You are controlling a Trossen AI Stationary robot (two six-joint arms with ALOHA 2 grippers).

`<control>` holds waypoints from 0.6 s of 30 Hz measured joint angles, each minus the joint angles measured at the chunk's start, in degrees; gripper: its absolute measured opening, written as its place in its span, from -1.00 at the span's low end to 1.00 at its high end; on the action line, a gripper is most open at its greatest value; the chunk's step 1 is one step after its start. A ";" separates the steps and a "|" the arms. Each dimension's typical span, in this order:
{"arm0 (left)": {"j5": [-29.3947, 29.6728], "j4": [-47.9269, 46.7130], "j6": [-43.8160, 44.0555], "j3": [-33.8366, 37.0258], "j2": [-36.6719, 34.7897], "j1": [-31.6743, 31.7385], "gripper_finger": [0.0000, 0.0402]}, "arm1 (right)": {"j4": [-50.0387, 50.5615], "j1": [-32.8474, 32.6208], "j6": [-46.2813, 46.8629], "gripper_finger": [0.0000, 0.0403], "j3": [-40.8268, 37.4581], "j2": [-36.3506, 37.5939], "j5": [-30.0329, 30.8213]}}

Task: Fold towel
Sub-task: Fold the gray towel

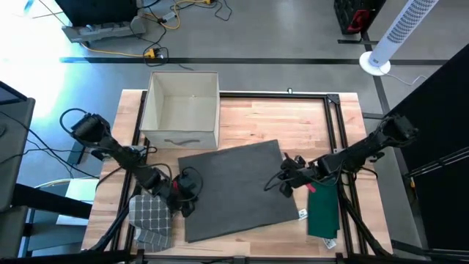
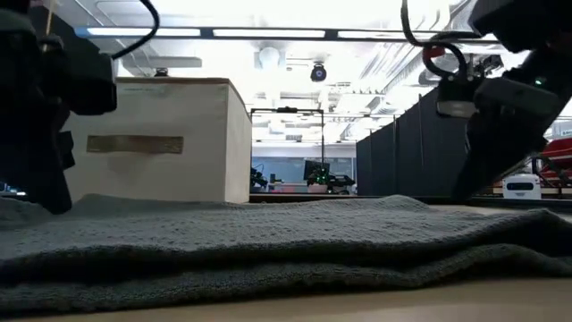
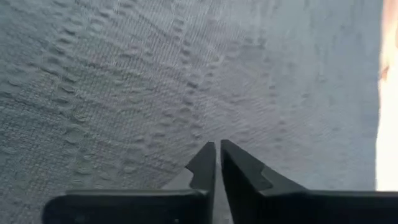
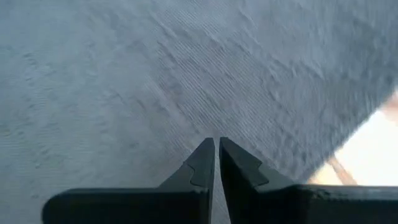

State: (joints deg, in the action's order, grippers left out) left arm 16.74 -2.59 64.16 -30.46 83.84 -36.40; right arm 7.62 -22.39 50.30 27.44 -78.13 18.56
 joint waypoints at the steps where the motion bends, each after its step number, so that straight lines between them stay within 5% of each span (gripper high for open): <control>1: -0.64 -0.09 -0.32 0.02 0.28 0.40 -0.98 | -0.89 -0.53 0.46 -0.99 -0.29 0.00 -0.03; 18: -10.16 -1.30 -9.22 0.04 0.63 7.55 -1.00 | -4.00 -9.45 11.82 -1.00 -0.72 -6.46 1.45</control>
State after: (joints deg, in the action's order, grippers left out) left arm 6.58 -3.89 54.94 -30.41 84.47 -28.84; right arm 3.62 -31.84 62.11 26.72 -84.59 20.01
